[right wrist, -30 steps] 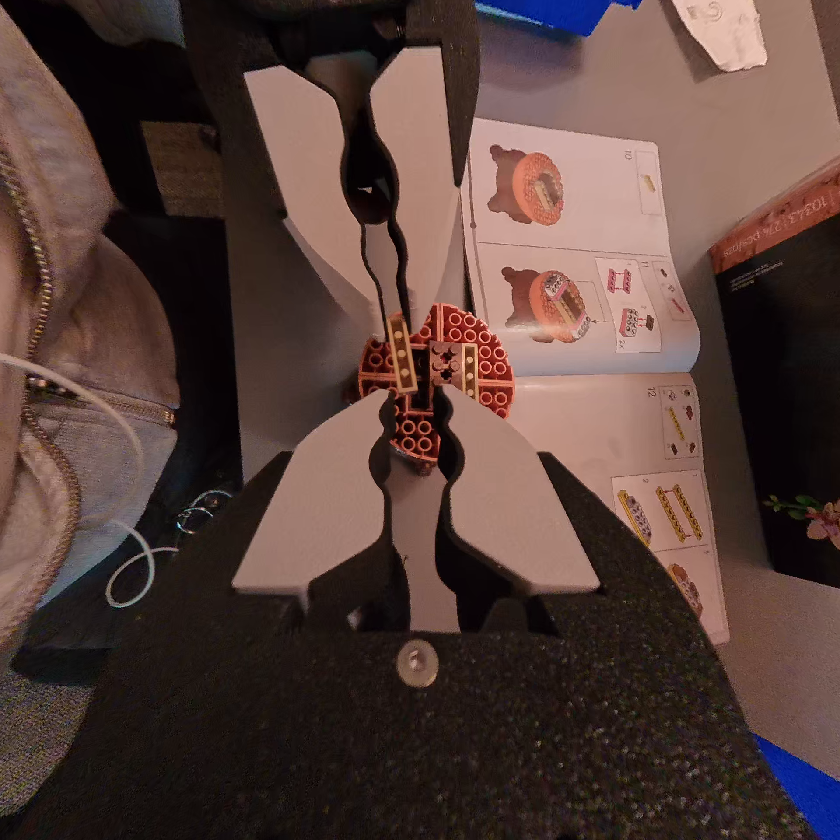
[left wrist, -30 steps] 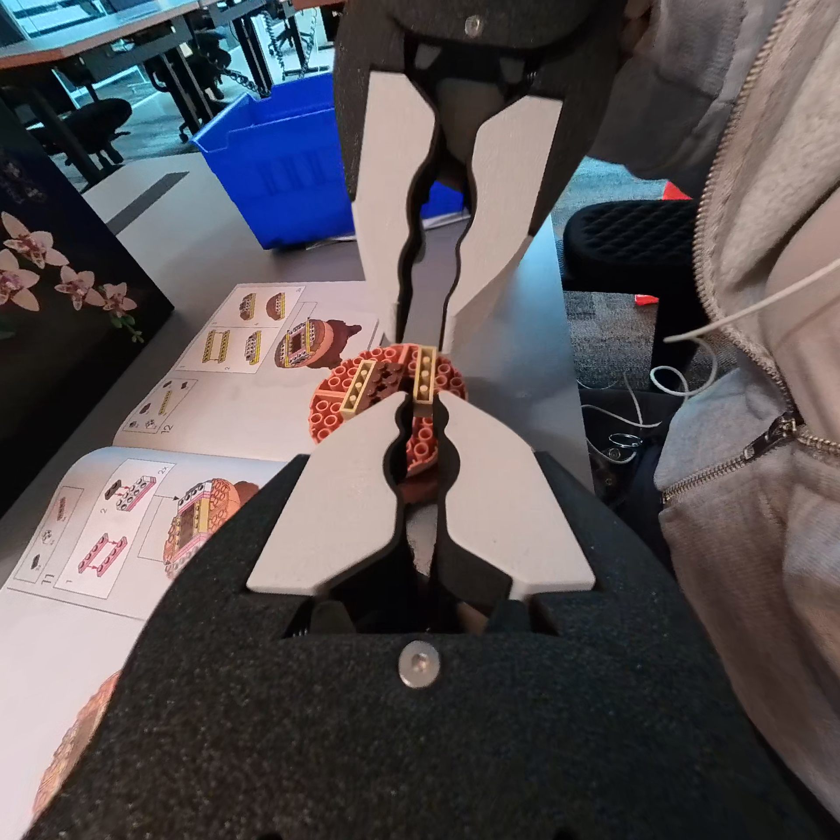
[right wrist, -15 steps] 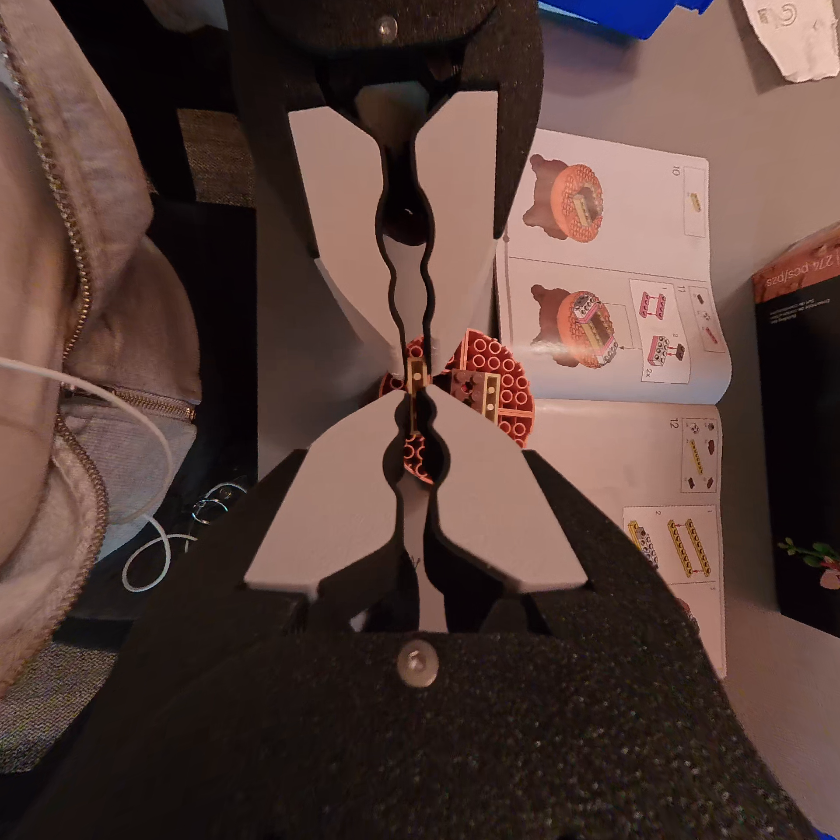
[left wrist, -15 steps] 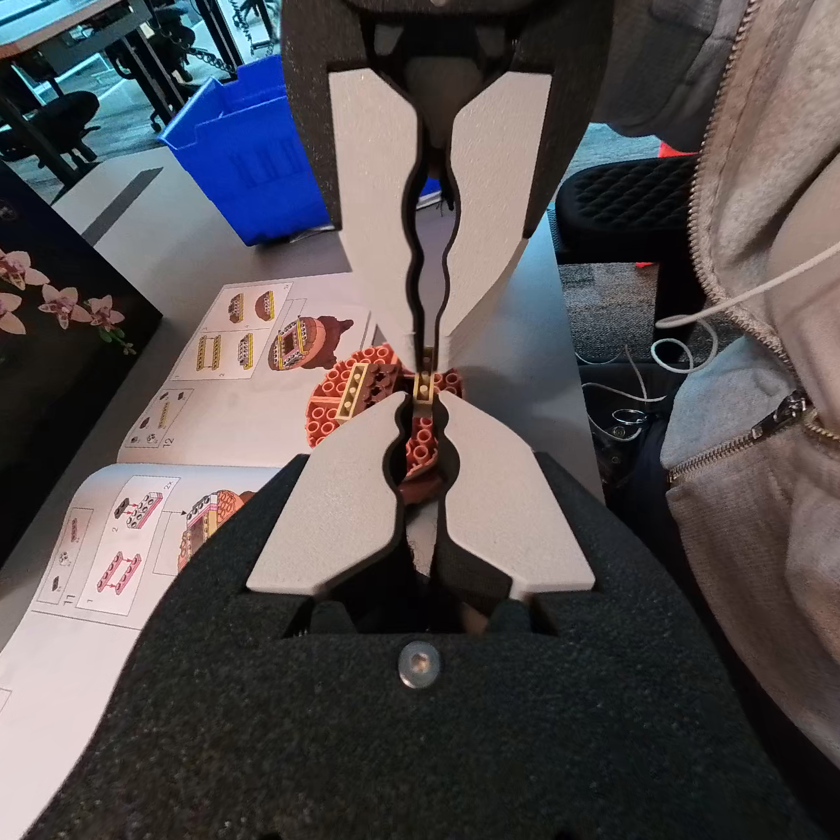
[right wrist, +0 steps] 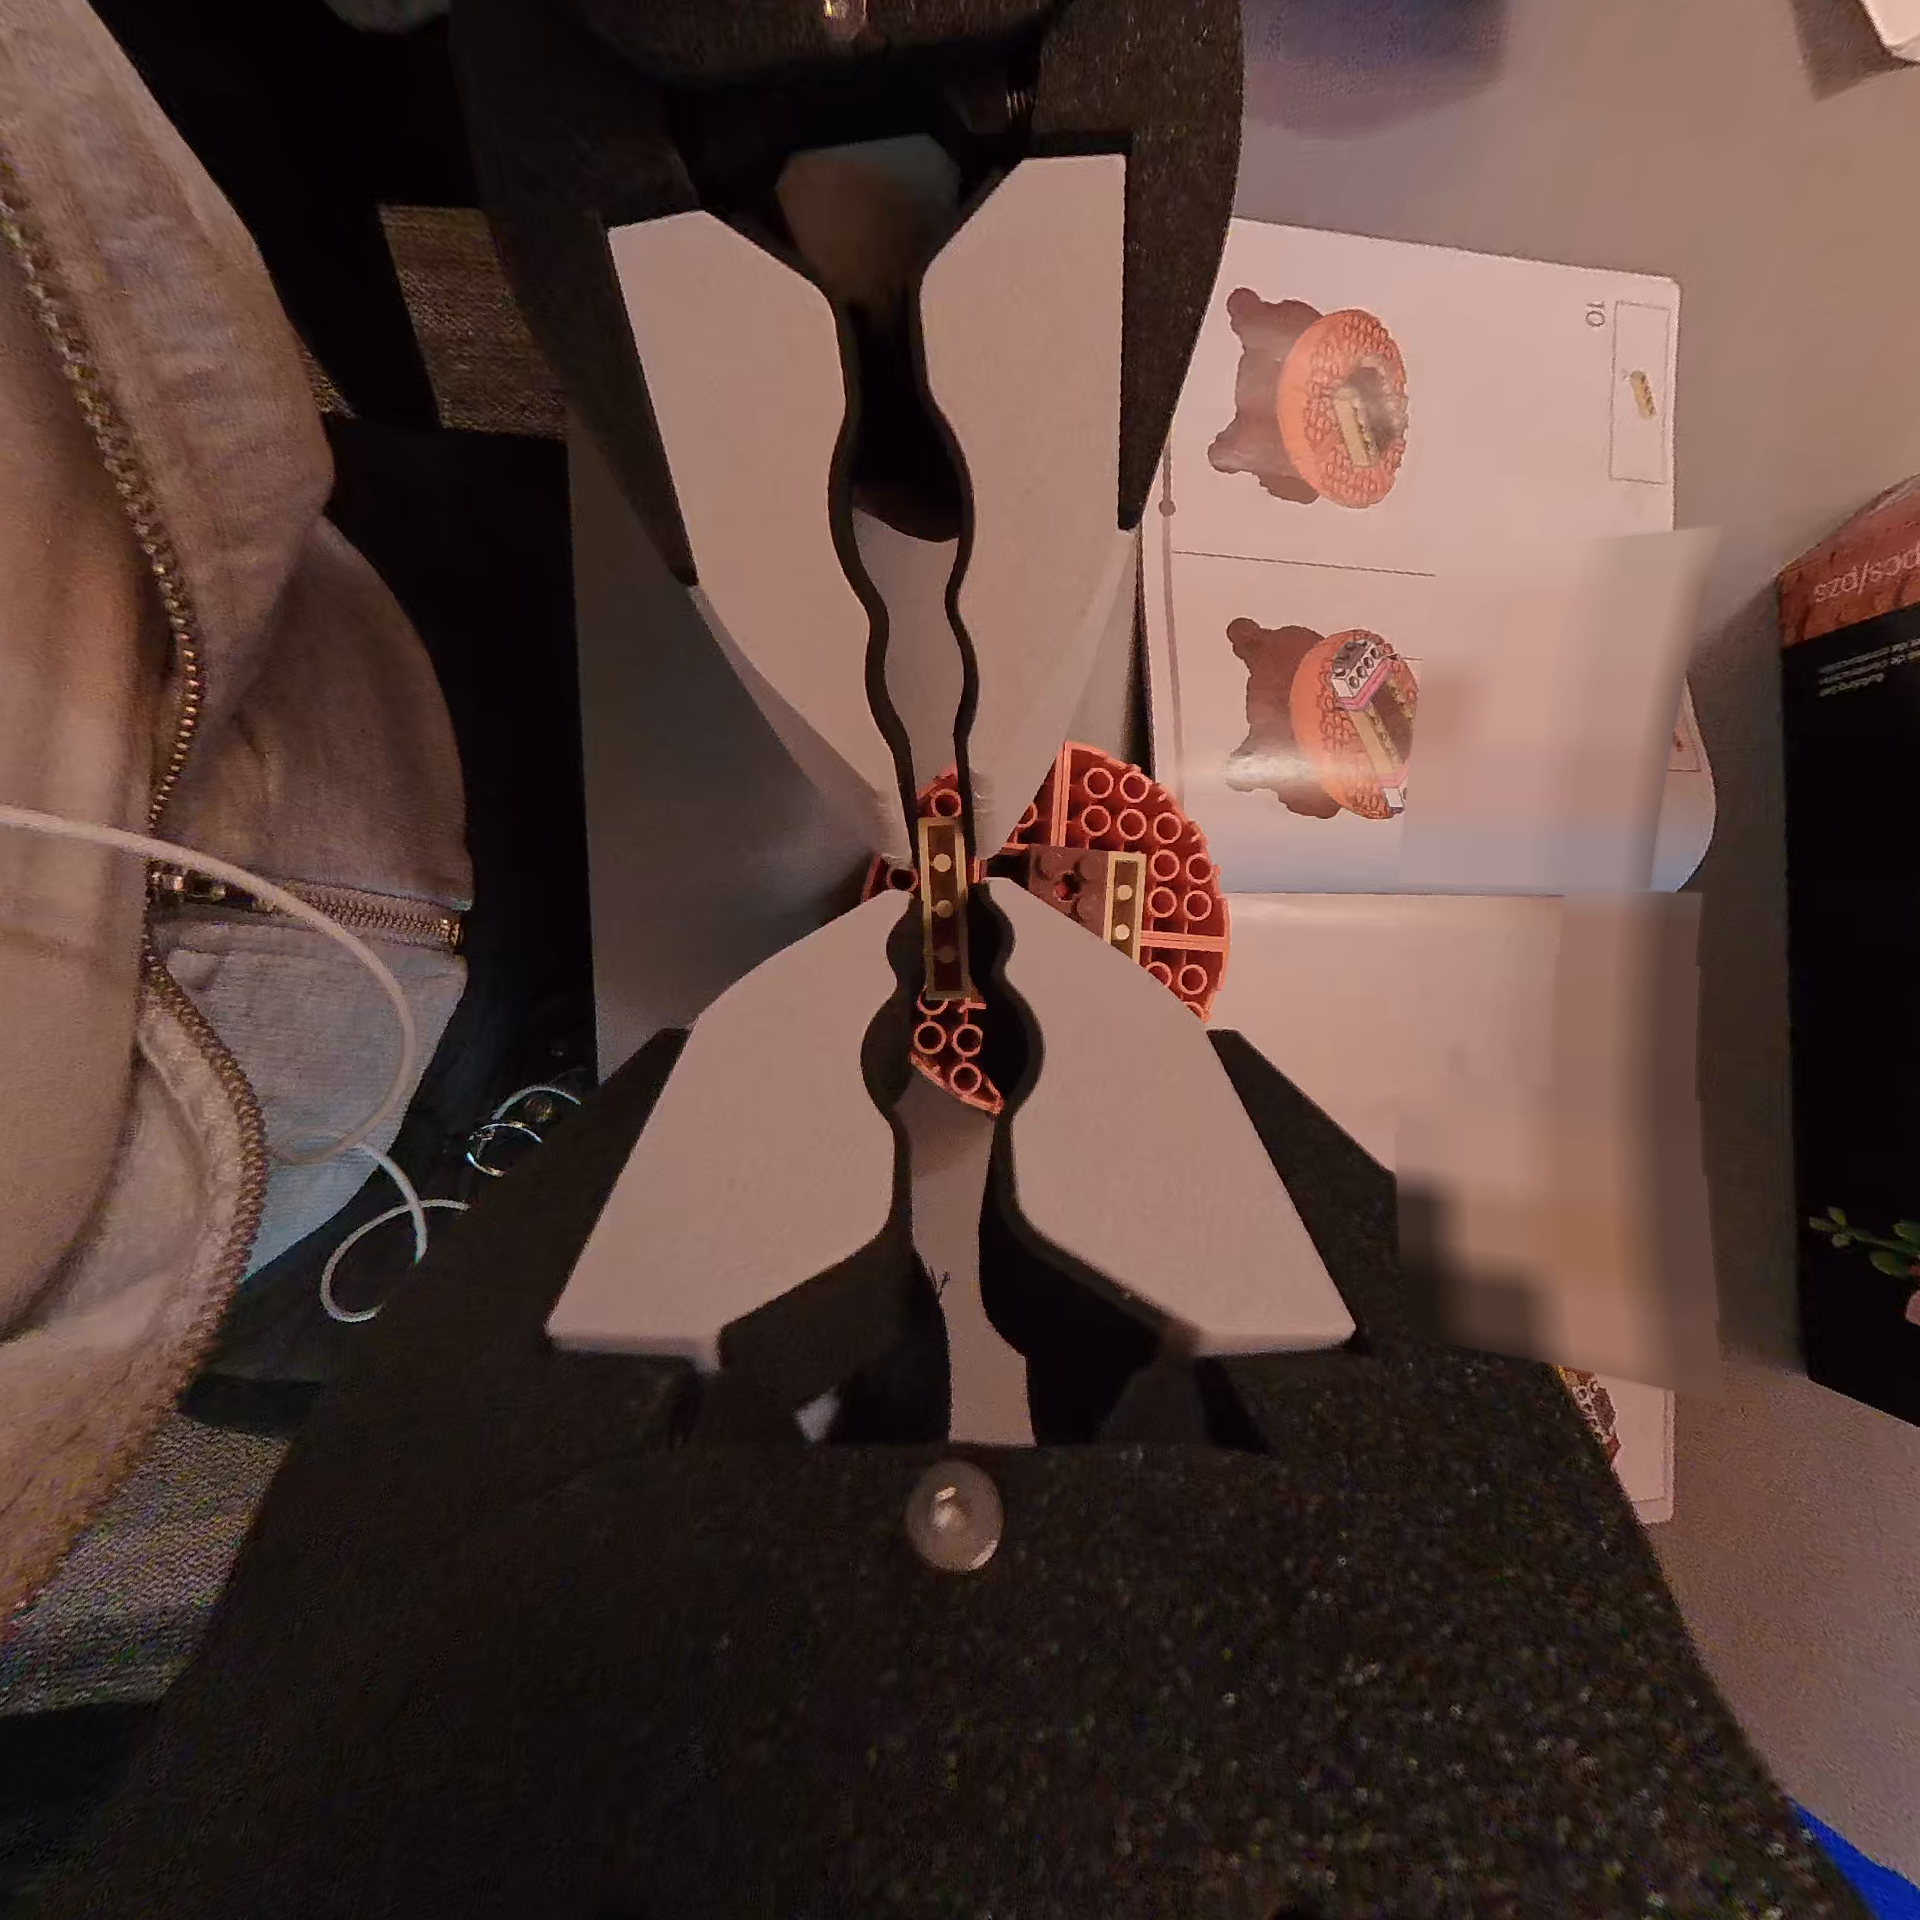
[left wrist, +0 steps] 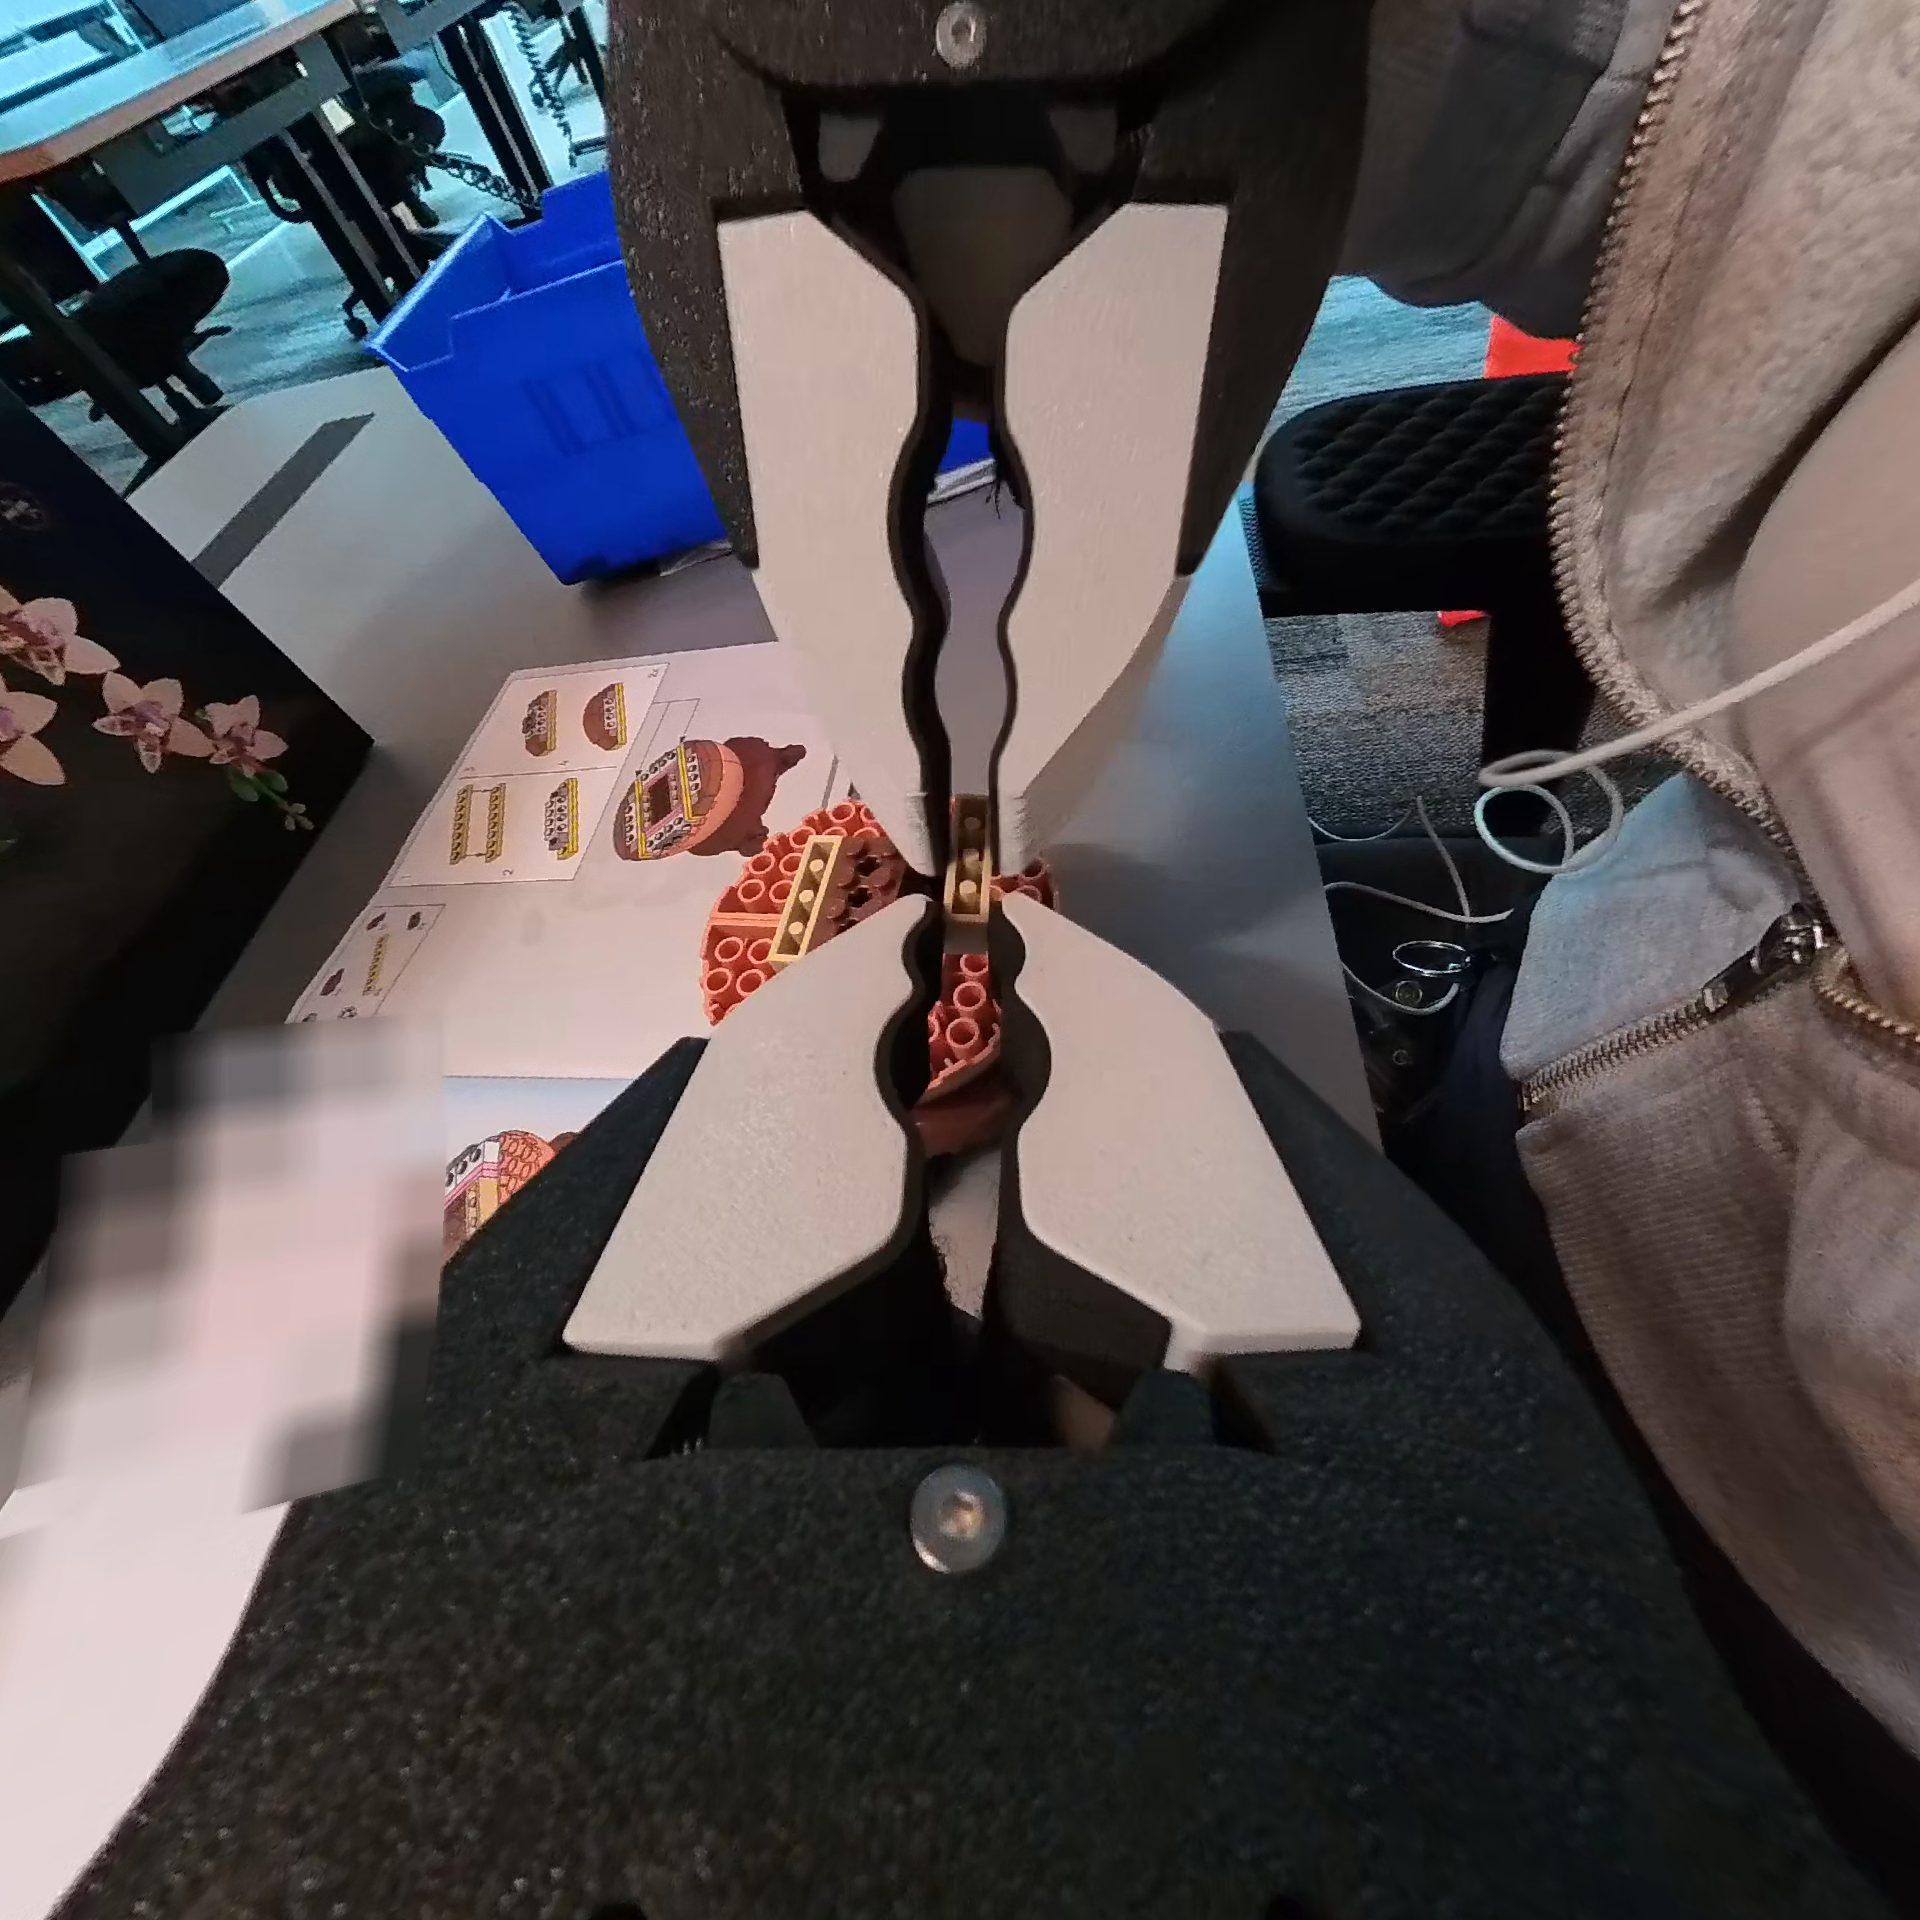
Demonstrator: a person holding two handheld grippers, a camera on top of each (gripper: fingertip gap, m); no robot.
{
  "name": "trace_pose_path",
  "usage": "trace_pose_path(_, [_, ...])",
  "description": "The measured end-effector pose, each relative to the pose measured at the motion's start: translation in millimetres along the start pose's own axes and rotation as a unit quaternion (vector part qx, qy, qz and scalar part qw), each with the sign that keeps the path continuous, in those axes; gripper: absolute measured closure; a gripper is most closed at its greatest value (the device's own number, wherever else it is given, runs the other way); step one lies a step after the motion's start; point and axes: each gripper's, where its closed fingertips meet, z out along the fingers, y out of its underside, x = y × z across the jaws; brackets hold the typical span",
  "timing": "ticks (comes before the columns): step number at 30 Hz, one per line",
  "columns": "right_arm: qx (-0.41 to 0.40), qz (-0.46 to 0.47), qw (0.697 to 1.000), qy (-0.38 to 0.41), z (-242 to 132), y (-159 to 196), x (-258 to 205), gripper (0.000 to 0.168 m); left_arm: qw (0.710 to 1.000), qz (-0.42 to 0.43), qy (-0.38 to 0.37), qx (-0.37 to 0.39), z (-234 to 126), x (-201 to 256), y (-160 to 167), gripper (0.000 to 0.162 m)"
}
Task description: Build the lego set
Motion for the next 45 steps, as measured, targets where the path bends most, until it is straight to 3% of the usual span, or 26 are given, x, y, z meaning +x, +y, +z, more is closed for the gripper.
trace_pose_path(6, [-0.004, 0.011, 1.0, 0.006, -1.4, 1.6, 2.4, 0.161, 1.0, -0.013, -0.009, 0.004, -0.6, -2.8, 0.6, 0.152])
trace_pose_path(8, [-0.011, 0.022, 1.0, 0.016, -2.4, 5.4, 5.5, 0.161, 0.999, -0.02, -0.026, -0.004, -3.6, -8.3, 5.8, 0.138])
trace_pose_path(12, [-0.028, 0.033, 0.999, 0.013, 3.8, 10.1, 6.7, 0.161, 0.998, -0.042, -0.036, 0.016, -9.9, -13.4, 9.0, 0.149])
trace_pose_path(19, [-0.06, 0.039, 0.997, 0.023, 8.6, 10.1, 9.2, 0.161, 0.999, -0.026, -0.027, 0.008, -5.2, -10.1, 11.5, 0.147])
trace_pose_path(26, [-0.067, 0.039, 0.996, 0.037, 9.1, 10.4, 10.9, 0.161, 1.0, -0.004, -0.024, 0.01, -1.8, -10.9, 7.5, 0.154])
trace_pose_path(45, [-0.055, 0.034, 0.996, 0.061, 8.3, 11.6, 13.3, 0.161, 1.0, 0.023, -0.018, -0.004, 8.2, -6.0, 7.2, 0.157])
